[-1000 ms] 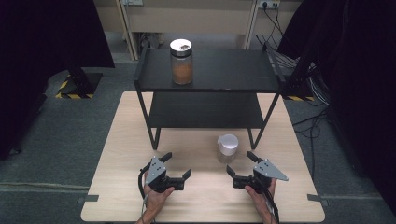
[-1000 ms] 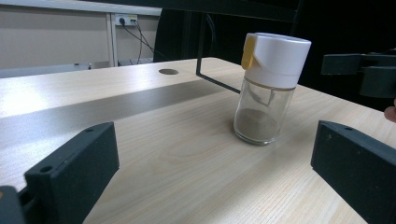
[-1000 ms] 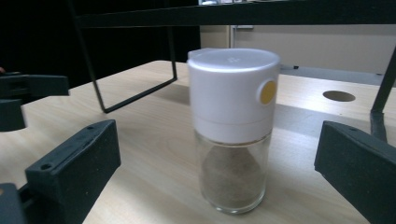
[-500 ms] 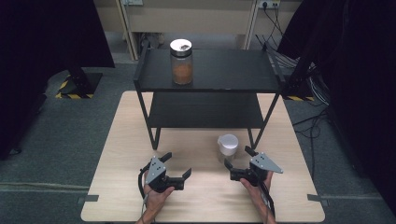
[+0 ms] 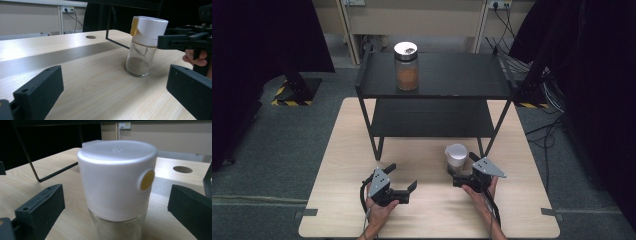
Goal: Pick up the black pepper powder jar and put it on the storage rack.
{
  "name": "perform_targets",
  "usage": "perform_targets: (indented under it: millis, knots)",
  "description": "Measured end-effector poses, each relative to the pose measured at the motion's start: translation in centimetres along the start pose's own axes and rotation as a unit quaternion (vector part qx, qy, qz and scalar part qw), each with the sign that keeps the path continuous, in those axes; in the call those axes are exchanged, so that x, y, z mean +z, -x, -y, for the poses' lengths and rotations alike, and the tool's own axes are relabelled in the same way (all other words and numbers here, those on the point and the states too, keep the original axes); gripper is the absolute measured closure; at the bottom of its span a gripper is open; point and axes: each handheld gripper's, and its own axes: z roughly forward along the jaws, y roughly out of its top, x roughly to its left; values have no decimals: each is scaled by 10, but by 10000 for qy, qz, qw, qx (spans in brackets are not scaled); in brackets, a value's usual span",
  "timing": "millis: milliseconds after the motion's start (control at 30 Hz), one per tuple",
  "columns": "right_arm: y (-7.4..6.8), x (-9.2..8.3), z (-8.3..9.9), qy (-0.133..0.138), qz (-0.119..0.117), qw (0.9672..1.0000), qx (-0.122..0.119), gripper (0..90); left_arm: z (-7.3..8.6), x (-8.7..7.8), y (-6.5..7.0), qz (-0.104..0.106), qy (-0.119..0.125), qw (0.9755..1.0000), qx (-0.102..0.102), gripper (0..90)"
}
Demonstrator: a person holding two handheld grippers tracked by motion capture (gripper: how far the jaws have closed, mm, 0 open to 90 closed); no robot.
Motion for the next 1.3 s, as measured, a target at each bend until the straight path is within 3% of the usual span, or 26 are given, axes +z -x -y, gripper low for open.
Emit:
perform_targets:
  millis: [300,767,1100,1300]
  knots:
    - [-2,17,2,-154,1,9999,75,95,0,0,-1,7,-8,10000,-21,4]
    - [-4,24,-4,-307,111,9995,-58,289,0,1,-1,5,-21,10000,-35,6]
    - [-10,23,-7,-362,225,9990,-122,301,-1,1,-1,14,-38,10000,-39,7]
    - [-11,14,-6,-207,244,9995,-43,303,-1,1,-1,4,-42,10000,-40,7]
